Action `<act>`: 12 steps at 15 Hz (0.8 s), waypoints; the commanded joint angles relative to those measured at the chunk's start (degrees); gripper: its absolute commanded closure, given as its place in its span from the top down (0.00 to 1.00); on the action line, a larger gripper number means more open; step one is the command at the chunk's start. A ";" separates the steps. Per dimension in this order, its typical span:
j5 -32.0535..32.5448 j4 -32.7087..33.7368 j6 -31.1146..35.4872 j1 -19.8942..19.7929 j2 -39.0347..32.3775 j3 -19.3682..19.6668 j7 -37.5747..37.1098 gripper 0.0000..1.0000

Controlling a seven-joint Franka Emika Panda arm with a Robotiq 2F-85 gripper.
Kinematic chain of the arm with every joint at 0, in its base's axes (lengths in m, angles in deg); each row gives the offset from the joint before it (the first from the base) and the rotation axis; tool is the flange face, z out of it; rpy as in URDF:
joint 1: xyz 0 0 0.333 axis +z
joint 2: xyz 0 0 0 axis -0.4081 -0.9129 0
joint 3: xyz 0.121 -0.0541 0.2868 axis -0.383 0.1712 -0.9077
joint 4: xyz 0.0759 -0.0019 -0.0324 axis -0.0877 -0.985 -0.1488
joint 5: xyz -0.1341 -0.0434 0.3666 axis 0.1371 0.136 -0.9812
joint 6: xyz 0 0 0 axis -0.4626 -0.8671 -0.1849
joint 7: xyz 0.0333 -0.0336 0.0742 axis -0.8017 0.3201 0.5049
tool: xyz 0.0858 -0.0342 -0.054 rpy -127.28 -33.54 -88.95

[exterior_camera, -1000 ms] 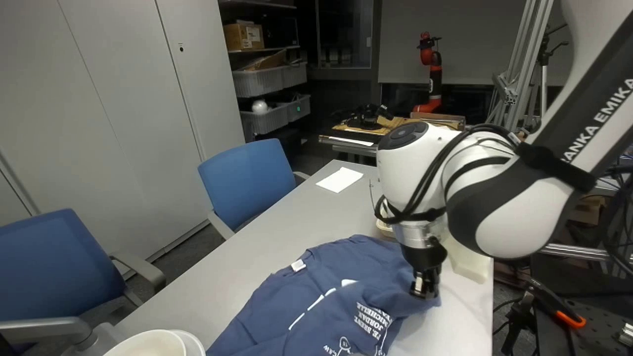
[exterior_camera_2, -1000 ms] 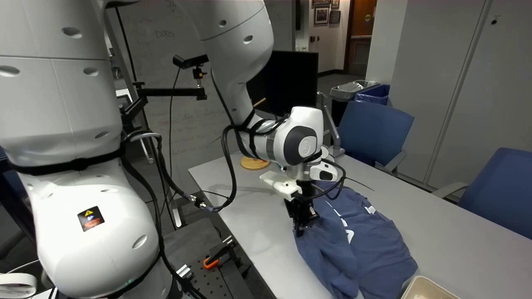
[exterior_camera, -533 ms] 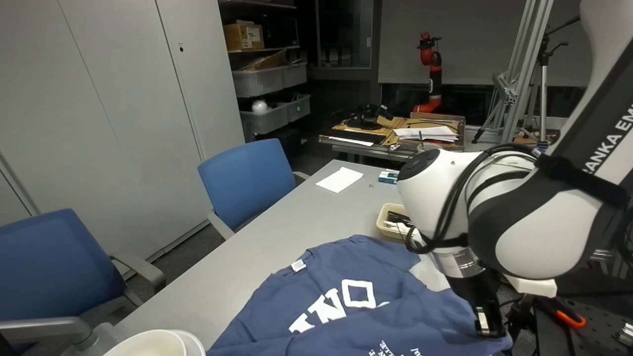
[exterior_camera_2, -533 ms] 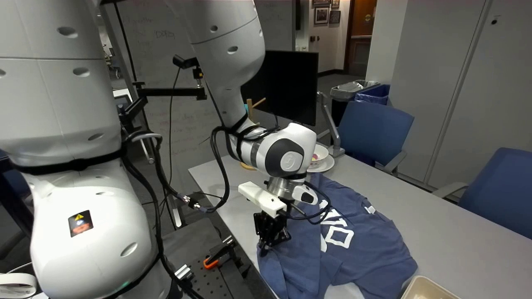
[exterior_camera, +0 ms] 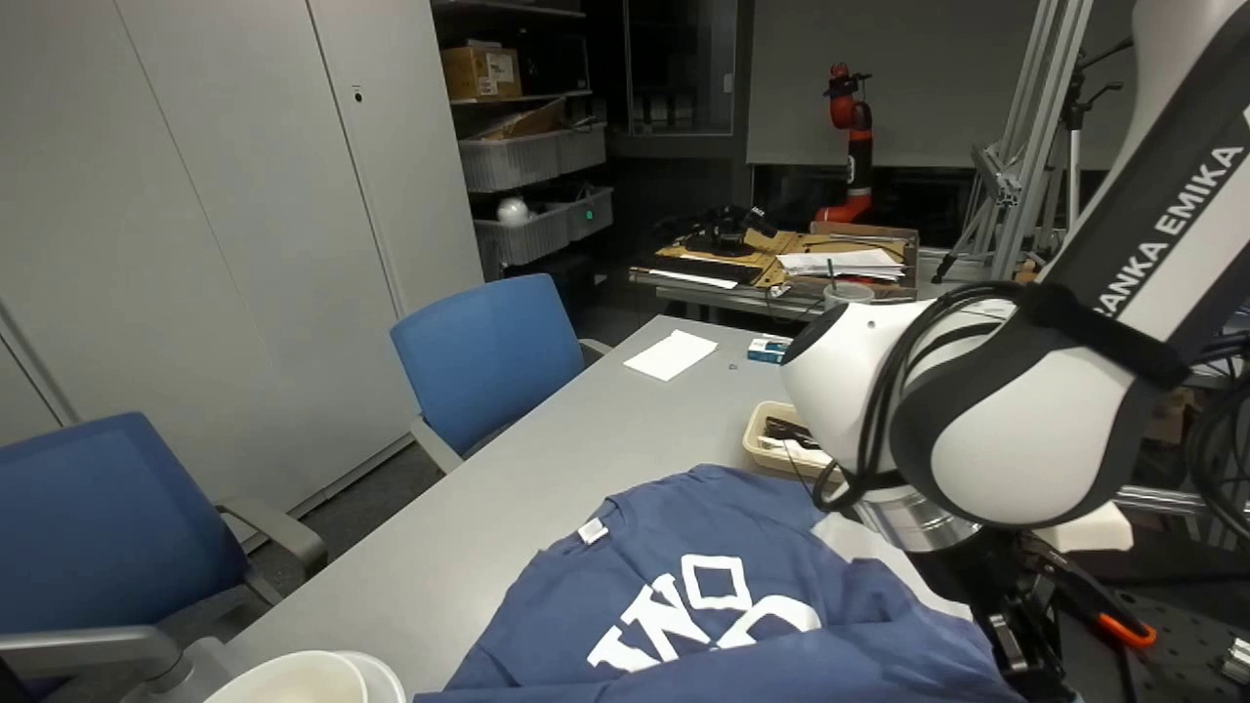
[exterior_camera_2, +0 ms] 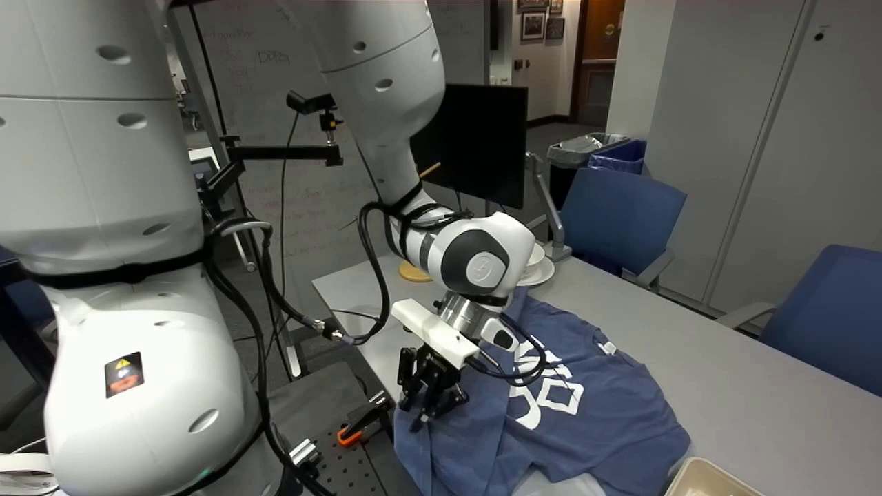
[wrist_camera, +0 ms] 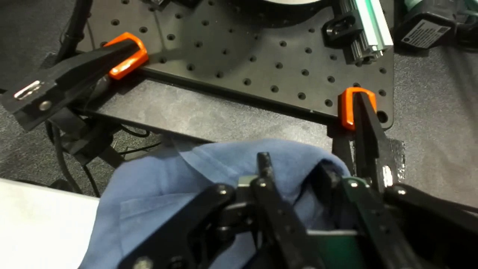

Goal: Unfold the blue t-shirt fully

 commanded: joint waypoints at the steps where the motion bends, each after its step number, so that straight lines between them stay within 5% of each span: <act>1: 0.11 1.78 -2.26 -1.20 -0.29 -1.04 0.60 0.65; 6: 0.37 3.20 -1.75 -1.47 1.11 -0.84 0.94 1.00; 12: 2.99 5.23 16.15 -1.52 -1.46 -0.52 -1.46 1.00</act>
